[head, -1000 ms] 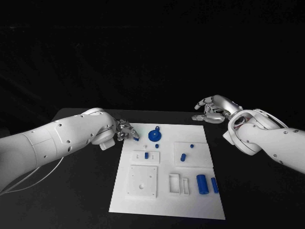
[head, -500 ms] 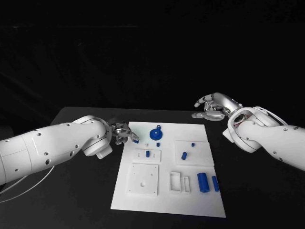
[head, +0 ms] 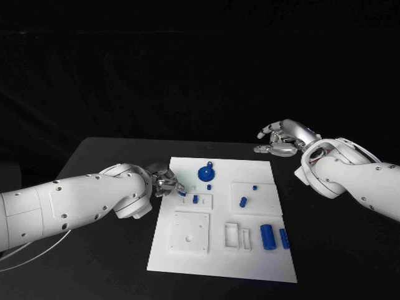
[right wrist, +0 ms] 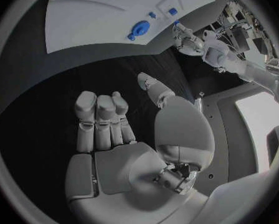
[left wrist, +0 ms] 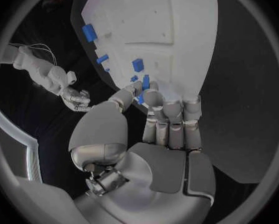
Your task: Assemble the parts on the task board
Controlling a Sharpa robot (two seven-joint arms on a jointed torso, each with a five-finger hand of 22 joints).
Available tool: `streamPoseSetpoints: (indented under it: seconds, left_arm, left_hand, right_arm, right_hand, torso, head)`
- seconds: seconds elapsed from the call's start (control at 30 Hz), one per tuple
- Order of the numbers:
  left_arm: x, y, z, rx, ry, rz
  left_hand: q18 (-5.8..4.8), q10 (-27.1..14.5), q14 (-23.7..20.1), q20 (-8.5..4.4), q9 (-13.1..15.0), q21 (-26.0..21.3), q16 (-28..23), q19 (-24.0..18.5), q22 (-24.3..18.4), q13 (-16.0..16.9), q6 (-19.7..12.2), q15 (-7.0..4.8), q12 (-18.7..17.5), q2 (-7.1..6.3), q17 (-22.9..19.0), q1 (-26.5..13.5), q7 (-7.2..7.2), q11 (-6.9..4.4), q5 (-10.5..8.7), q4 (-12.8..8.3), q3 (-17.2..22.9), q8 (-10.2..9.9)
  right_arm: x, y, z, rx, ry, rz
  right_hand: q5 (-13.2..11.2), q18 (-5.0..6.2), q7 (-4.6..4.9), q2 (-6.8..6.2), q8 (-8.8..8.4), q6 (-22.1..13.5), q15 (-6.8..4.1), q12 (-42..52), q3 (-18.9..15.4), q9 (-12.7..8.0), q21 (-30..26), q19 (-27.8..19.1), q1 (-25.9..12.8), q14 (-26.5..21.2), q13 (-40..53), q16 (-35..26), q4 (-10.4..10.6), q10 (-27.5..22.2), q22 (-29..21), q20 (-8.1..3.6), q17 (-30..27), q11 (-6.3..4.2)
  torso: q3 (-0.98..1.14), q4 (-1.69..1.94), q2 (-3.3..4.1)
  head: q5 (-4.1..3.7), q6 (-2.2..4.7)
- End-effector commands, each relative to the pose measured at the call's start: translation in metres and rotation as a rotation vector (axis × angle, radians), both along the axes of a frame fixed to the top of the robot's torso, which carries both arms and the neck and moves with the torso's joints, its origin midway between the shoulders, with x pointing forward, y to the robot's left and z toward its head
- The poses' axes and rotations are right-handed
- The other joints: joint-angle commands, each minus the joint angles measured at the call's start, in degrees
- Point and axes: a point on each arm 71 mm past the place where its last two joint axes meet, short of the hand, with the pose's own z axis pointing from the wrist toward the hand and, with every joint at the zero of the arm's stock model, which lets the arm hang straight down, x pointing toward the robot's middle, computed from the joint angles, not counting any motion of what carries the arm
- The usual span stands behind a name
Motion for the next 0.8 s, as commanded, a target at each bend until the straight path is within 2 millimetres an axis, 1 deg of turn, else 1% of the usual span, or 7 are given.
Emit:
streamPoseSetpoints:
  seconds: [0.03,0.2,0.27,0.47,0.57,0.73,0.8]
  left_arm:
    - [-0.002,-0.004,-0.003,0.011,-0.042,0.001]
    - [-0.004,-0.009,-0.007,0.029,-0.042,-0.017]
    - [-0.005,-0.010,-0.009,0.041,-0.031,-0.025]
    - [-0.004,-0.009,-0.011,0.064,-0.030,-0.027]
    - [-0.002,-0.007,-0.012,0.069,-0.032,-0.022]
    - [-0.002,-0.006,-0.015,0.080,-0.017,-0.025]
    - [-0.003,-0.007,-0.016,0.087,-0.003,-0.031]
  left_hand:
    - [1.10,2.4,2.9,-7.42,4.0,0.4,0.5,0.4,0.1,0.1,4.5,-3.18,0.4,-0.01,0.1,0.8,-2.04,-2.72,0.55,-2.3,2.0,4.7]
    - [1.16,2.3,3.0,-7.47,4.1,0.6,0.7,0.5,0.2,0.3,4.6,-3.28,0.8,0.03,0.2,0.7,-2.12,-2.80,1.23,-2.3,2.0,4.8]
    - [1.18,2.3,3.0,-7.48,4.1,0.6,0.8,0.6,0.2,0.3,4.6,-3.30,0.9,0.02,0.2,0.6,-2.14,-2.82,1.43,-2.3,2.0,4.8]
    - [1.19,2.3,3.1,-7.49,4.2,0.7,0.9,0.6,0.2,0.4,4.7,-3.32,1.0,0.07,0.2,0.5,-2.17,-2.84,1.50,-2.3,2.0,4.9]
    - [1.19,2.3,3.1,-7.49,4.2,0.7,0.9,0.6,0.2,0.4,4.7,-3.32,1.1,0.08,0.2,0.5,-2.17,-2.84,1.51,-2.3,2.0,4.9]
    - [1.20,2.3,3.1,-7.49,4.2,0.7,1.0,0.6,0.2,0.4,4.8,-3.32,1.1,0.10,0.3,0.5,-2.18,-2.85,1.54,-2.2,2.0,4.9]
    - [1.20,2.3,3.1,-7.49,4.2,0.7,1.0,0.6,0.2,0.5,4.8,-3.32,1.2,0.10,0.3,0.5,-2.19,-2.86,1.55,-2.2,2.0,4.9]
  right_arm:
    - [-0.001,0.001,0.000,-0.004,0.004,0.014]
    - [-0.001,0.001,0.000,-0.004,0.005,0.016]
    - [-0.001,0.001,-0.001,-0.005,0.006,0.016]
    - [-0.001,0.000,0.000,-0.005,0.006,0.015]
    - [-0.001,0.000,0.000,-0.005,0.006,0.015]
    - [-0.001,0.000,-0.001,-0.006,0.006,0.015]
    - [-0.001,0.000,-0.001,-0.006,0.007,0.015]
  right_hand:
    - [0.3,6.75,0.58,0.05,0.07,1.0,-0.01,0.3,0.0,-0.1,-0.2,0.1,0.3,0.5,-0.1,-0.3,0.3,-1.7,0.1,-0.36,0.1,0.93]
    - [0.5,6.75,0.59,0.07,0.06,1.0,-0.01,0.3,0.0,-0.1,-0.2,0.1,0.3,0.5,-0.1,-0.3,0.4,-1.7,0.1,-0.36,0.1,0.93]
    - [0.5,6.75,0.58,0.06,0.07,1.0,-0.01,0.3,-0.1,-0.1,-0.2,0.1,0.3,0.5,-0.1,-0.3,0.4,-1.7,0.1,-0.36,0.1,0.93]
    - [0.7,6.75,0.59,0.07,0.06,1.0,-0.01,0.3,-0.1,-0.1,-0.3,0.1,0.3,0.5,-0.2,-0.3,0.4,-1.7,0.1,-0.36,0.1,0.94]
    - [0.7,6.75,0.59,0.07,0.06,1.0,-0.01,0.3,-0.1,-0.1,-0.3,0.1,0.3,0.5,-0.2,-0.3,0.4,-1.7,0.1,-0.35,0.1,0.94]
    - [0.8,6.75,0.59,0.08,0.06,1.0,-0.01,0.3,-0.1,-0.1,-0.3,0.1,0.2,0.5,-0.2,-0.3,0.4,-1.8,0.1,-0.35,0.1,0.94]
    - [0.8,6.75,0.59,0.08,0.05,1.0,-0.01,0.3,-0.1,-0.1,-0.3,0.2,0.2,0.5,-0.2,-0.3,0.4,-1.8,0.1,-0.35,0.1,0.94]
  torso:
    - [0.00,-0.08,0.06]
    - [-0.02,-0.04,0.08]
    - [-0.01,-0.10,0.10]
    - [0.01,0.00,0.04]
    - [-0.01,0.06,0.06]
    - [-0.06,0.05,0.01]
    - [-0.05,0.01,0.02]
  head:
    - [-0.02,-0.12]
    - [-0.14,-0.33]
    - [-0.14,-0.38]
    - [-0.18,-0.52]
    - [-0.24,-0.51]
    - [-0.24,-0.66]
    - [-0.21,-0.64]
